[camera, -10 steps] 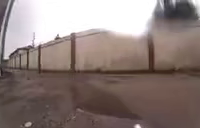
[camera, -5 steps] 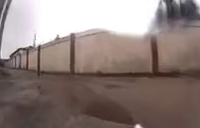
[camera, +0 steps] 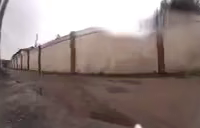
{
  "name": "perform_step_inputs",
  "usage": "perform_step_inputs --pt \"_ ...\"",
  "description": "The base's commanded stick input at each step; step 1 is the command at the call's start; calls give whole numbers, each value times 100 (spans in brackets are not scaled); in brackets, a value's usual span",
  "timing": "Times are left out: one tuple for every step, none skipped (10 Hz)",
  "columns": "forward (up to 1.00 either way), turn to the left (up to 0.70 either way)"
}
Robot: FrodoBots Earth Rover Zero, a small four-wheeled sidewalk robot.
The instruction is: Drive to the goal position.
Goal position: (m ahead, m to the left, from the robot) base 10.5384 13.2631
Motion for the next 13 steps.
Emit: perform_step_inputs --pt "70 8" --pt "70 8" --pt "70 8" --pt "70 8" --pt "70 8" --pt "70 8" --pt "70 8" --pt "70 8" --pt "70 8" --pt "70 8" --pt "70 8" --pt "70 8" --pt "70 8"
